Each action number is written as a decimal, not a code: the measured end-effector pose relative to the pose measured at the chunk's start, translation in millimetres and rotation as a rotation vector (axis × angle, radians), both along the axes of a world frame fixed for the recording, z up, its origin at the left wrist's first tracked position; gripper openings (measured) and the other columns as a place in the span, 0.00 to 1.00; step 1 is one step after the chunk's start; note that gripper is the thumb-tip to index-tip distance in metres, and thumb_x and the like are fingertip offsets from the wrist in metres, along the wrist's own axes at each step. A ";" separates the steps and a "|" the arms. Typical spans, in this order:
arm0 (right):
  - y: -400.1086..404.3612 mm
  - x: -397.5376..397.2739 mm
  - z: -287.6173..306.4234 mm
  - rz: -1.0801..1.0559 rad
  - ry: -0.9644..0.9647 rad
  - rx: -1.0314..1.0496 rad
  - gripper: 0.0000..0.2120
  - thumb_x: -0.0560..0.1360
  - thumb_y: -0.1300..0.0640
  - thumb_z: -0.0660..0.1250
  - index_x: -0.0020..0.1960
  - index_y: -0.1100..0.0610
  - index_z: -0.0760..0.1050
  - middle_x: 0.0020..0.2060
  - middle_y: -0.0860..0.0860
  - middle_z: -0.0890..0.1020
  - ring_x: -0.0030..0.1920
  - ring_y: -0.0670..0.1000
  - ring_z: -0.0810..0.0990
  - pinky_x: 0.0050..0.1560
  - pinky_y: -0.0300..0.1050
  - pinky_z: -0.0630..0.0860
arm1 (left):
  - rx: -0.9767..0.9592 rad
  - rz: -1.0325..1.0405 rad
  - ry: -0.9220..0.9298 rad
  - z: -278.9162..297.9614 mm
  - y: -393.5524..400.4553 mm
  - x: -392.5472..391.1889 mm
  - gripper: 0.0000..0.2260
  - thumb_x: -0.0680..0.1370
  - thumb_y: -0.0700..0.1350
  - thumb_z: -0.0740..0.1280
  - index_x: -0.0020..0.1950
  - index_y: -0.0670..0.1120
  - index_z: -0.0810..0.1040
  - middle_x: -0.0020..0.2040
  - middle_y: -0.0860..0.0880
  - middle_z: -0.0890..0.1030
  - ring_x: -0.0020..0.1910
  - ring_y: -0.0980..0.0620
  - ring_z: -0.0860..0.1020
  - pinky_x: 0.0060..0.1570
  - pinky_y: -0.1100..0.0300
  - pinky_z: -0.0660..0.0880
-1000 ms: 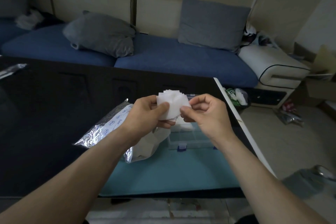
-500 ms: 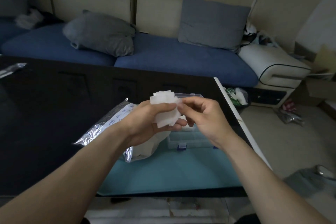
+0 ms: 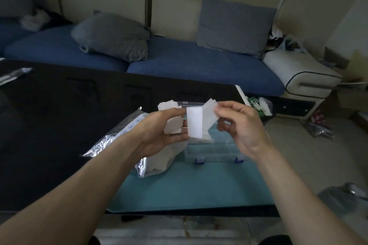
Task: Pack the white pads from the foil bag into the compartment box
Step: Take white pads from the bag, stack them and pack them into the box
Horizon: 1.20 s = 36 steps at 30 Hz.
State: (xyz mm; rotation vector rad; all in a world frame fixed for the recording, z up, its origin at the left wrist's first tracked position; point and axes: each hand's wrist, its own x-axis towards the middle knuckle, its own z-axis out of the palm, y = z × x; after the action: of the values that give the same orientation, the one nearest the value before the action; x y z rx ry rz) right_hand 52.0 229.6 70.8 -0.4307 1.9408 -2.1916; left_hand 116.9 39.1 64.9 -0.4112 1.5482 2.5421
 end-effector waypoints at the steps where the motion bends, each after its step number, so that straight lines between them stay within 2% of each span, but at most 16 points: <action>1: 0.6 0.9 -1.0 0.070 0.013 0.035 0.05 0.71 0.63 0.74 0.40 0.55 0.86 0.34 0.53 0.81 0.32 0.49 0.75 0.36 0.43 0.72 | 0.009 -0.017 -0.007 -0.3 0.7 0.3 0.06 0.79 0.44 0.66 0.52 0.43 0.81 0.44 0.45 0.82 0.39 0.49 0.82 0.41 0.55 0.82; 3: -1.4 4.9 -4.7 0.177 0.085 0.136 0.02 0.71 0.61 0.76 0.43 0.55 0.86 0.34 0.53 0.82 0.33 0.49 0.75 0.35 0.42 0.73 | -0.020 -0.087 -0.020 -0.9 3.0 1.4 0.08 0.81 0.46 0.65 0.54 0.44 0.81 0.46 0.45 0.83 0.40 0.50 0.81 0.39 0.57 0.80; 5: -7.5 9.3 -8.0 0.189 0.169 0.222 0.04 0.74 0.62 0.75 0.45 0.54 0.86 0.35 0.53 0.83 0.32 0.47 0.75 0.34 0.40 0.73 | -0.070 -0.190 -0.001 -0.3 6.0 3.2 0.11 0.82 0.49 0.61 0.54 0.44 0.80 0.42 0.46 0.82 0.36 0.50 0.79 0.35 0.59 0.76; 8: -18.8 14.1 -12.2 0.101 0.240 0.285 0.04 0.75 0.63 0.73 0.47 0.55 0.85 0.33 0.47 0.84 0.31 0.42 0.77 0.33 0.36 0.72 | -0.062 -0.261 -0.003 -0.2 12.1 5.3 0.16 0.84 0.53 0.57 0.54 0.45 0.79 0.37 0.44 0.79 0.31 0.48 0.76 0.25 0.63 0.71; 11: -24.5 16.0 -15.6 0.028 0.218 0.324 0.03 0.74 0.61 0.76 0.47 0.56 0.84 0.34 0.45 0.85 0.32 0.39 0.80 0.33 0.31 0.73 | -0.065 -0.230 -0.051 -1.4 17.0 5.6 0.20 0.83 0.59 0.56 0.62 0.45 0.76 0.36 0.43 0.77 0.29 0.47 0.72 0.20 0.66 0.64; 15: -23.6 13.9 -16.7 -0.037 0.247 0.352 0.05 0.71 0.57 0.79 0.45 0.54 0.83 0.37 0.49 0.86 0.37 0.44 0.84 0.36 0.34 0.76 | -0.096 -0.296 -0.028 -1.8 15.1 5.7 0.23 0.79 0.66 0.58 0.56 0.47 0.77 0.36 0.45 0.77 0.30 0.48 0.71 0.18 0.67 0.61; 18: -25.6 13.2 -19.7 -0.031 0.385 0.439 0.10 0.73 0.62 0.76 0.46 0.48 0.83 0.41 0.46 0.85 0.39 0.43 0.80 0.41 0.36 0.76 | -0.211 -0.324 0.018 -1.1 15.0 7.2 0.17 0.80 0.60 0.62 0.54 0.49 0.82 0.39 0.45 0.78 0.31 0.48 0.75 0.22 0.63 0.70; 20: -24.4 13.6 -18.0 0.013 0.413 0.472 0.21 0.72 0.68 0.73 0.58 0.46 0.80 0.53 0.46 0.82 0.47 0.41 0.78 0.45 0.36 0.75 | -0.196 -0.269 -0.020 -2.3 16.8 6.9 0.13 0.81 0.51 0.63 0.55 0.44 0.81 0.43 0.43 0.80 0.37 0.46 0.80 0.38 0.56 0.82; 21: -21.5 14.0 -16.5 0.077 0.412 0.495 0.28 0.71 0.68 0.73 0.66 0.46 0.76 0.59 0.46 0.78 0.54 0.40 0.77 0.48 0.36 0.75 | -0.159 -0.244 -0.042 -4.1 17.1 6.4 0.12 0.82 0.48 0.63 0.55 0.42 0.80 0.46 0.42 0.80 0.40 0.45 0.80 0.47 0.52 0.82; 23: -16.9 15.6 -16.1 0.245 0.429 0.590 0.41 0.69 0.63 0.78 0.76 0.45 0.64 0.68 0.43 0.71 0.65 0.38 0.72 0.55 0.33 0.74 | -0.094 -0.234 -0.049 -5.4 17.4 5.8 0.09 0.82 0.44 0.62 0.56 0.41 0.77 0.50 0.42 0.79 0.47 0.45 0.79 0.53 0.50 0.80; 25: -17.5 19.0 -17.8 0.335 0.435 0.649 0.50 0.65 0.56 0.83 0.79 0.45 0.59 0.70 0.43 0.70 0.65 0.36 0.73 0.55 0.29 0.74 | -0.064 -0.284 -0.019 -6.5 17.1 5.6 0.10 0.80 0.42 0.64 0.60 0.42 0.76 0.53 0.41 0.78 0.52 0.44 0.78 0.56 0.47 0.78; 27: -21.5 19.4 -20.0 0.307 0.493 0.662 0.45 0.63 0.54 0.84 0.75 0.48 0.67 0.65 0.45 0.76 0.61 0.39 0.77 0.54 0.29 0.75 | -0.051 -0.330 0.024 -7.9 17.7 6.1 0.13 0.76 0.42 0.68 0.60 0.43 0.77 0.55 0.41 0.78 0.55 0.43 0.76 0.61 0.43 0.73; 29: -23.2 19.9 -18.9 0.262 0.565 0.640 0.36 0.63 0.54 0.84 0.68 0.50 0.75 0.59 0.45 0.81 0.57 0.40 0.79 0.54 0.31 0.75 | -0.004 -0.341 0.044 -7.4 19.3 7.2 0.11 0.73 0.41 0.70 0.55 0.43 0.80 0.55 0.42 0.77 0.56 0.44 0.74 0.57 0.47 0.74; 31: -21.7 19.4 -16.6 0.232 0.591 0.637 0.33 0.62 0.52 0.84 0.64 0.49 0.78 0.56 0.43 0.82 0.57 0.41 0.80 0.56 0.33 0.75 | 0.056 -0.335 0.050 -7.6 20.6 6.9 0.09 0.74 0.42 0.70 0.53 0.44 0.81 0.53 0.42 0.78 0.55 0.44 0.74 0.52 0.53 0.76; 34: -19.4 18.1 -14.6 0.197 0.598 0.706 0.35 0.61 0.47 0.84 0.65 0.47 0.77 0.58 0.41 0.79 0.59 0.40 0.77 0.56 0.29 0.71 | 0.132 -0.272 0.008 -10.0 22.4 4.2 0.11 0.73 0.44 0.69 0.55 0.44 0.80 0.51 0.42 0.78 0.48 0.47 0.79 0.44 0.56 0.79; 36: -19.3 18.0 -15.4 0.206 0.588 0.762 0.40 0.60 0.46 0.85 0.69 0.47 0.74 0.60 0.42 0.77 0.60 0.40 0.76 0.58 0.32 0.72 | 0.102 -0.258 0.002 -11.2 25.8 3.7 0.11 0.74 0.43 0.69 0.57 0.45 0.78 0.48 0.44 0.78 0.44 0.50 0.79 0.42 0.57 0.78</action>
State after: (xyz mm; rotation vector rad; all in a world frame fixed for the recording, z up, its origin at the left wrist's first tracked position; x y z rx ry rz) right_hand 70.1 210.3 55.3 -1.1380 2.6552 -1.1183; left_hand 120.6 65.0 53.7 -0.1827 1.3655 2.4080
